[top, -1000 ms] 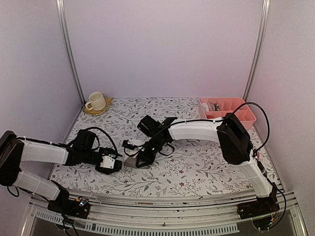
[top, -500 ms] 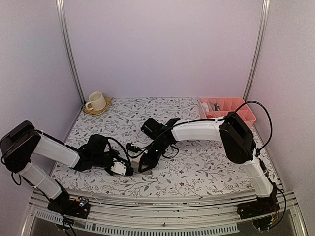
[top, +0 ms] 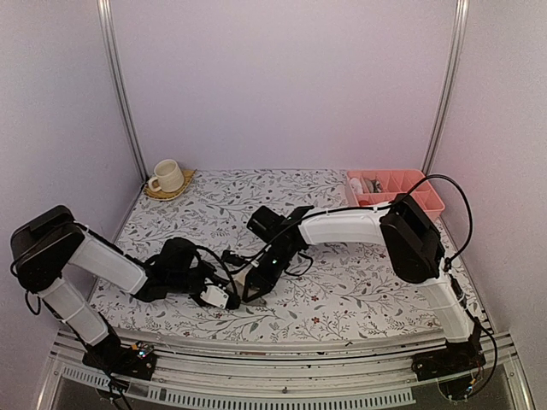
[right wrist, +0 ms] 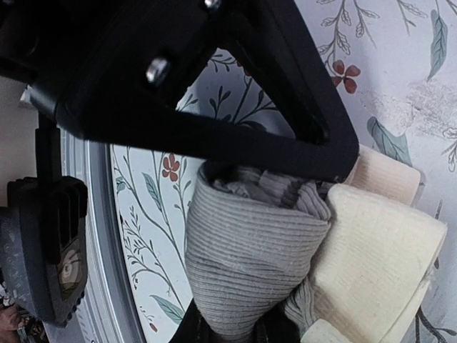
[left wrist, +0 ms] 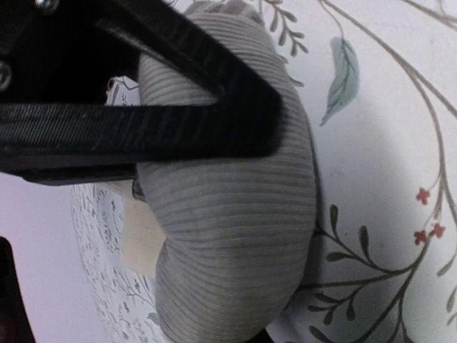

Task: Roll the underwear
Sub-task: Roll the underwear at the center of the board.

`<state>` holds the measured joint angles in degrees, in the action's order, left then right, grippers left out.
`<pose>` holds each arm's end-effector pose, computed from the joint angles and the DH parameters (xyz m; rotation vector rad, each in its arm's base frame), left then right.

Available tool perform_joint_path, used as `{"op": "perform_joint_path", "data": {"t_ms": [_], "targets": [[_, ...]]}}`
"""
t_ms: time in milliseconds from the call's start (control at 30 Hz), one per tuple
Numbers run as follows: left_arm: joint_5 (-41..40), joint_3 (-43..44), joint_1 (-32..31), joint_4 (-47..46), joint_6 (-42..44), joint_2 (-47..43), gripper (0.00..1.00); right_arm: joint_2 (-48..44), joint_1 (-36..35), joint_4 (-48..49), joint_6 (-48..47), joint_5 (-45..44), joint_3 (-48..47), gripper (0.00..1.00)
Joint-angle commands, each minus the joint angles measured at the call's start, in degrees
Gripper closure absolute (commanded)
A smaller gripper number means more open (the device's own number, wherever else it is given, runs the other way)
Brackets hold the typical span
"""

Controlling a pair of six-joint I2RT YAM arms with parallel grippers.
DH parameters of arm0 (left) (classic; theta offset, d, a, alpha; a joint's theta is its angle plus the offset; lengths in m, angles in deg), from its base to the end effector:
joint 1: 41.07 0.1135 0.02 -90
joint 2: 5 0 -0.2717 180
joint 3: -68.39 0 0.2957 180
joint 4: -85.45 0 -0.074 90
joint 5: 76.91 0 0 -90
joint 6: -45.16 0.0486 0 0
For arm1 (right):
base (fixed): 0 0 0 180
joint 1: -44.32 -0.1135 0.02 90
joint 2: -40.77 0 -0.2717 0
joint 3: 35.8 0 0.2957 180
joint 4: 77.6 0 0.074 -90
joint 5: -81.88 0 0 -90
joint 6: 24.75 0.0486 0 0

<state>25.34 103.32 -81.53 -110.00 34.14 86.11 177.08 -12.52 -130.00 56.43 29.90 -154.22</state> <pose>0.2078 -0.1908 0.0602 2.0095 1.0444 0.1130 0.2680 0.4649 0.1046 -1.7150 2.3385 1.1156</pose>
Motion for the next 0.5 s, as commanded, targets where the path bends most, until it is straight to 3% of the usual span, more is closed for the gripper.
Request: {"op": "perform_joint_path", "data": {"t_ms": [0,67,100,300,467], "targets": [[-0.99,-2.39,-0.48,-5.96,-0.22,-0.85,0.74,5.19,0.81,-2.79,0.05,1.14,0.73,0.94],[-0.04,-4.31,0.25,-7.74,0.6,-2.85,0.54,5.68,1.43,-2.25,0.57,1.7,1.62,0.94],[1.0,-5.18,0.81,-8.07,0.82,-4.11,0.5,5.91,1.72,-1.97,0.78,2.04,1.96,0.94],[6.65,-7.68,4.53,-5.78,2.57,-9.86,0.39,6.59,2.29,-1.2,2.76,3.11,1.8,0.94],[10.44,-9.36,4.7,-4.07,6.04,-13.03,0.37,6.69,2.79,-0.68,4.33,3.57,1.43,0.93]]}}
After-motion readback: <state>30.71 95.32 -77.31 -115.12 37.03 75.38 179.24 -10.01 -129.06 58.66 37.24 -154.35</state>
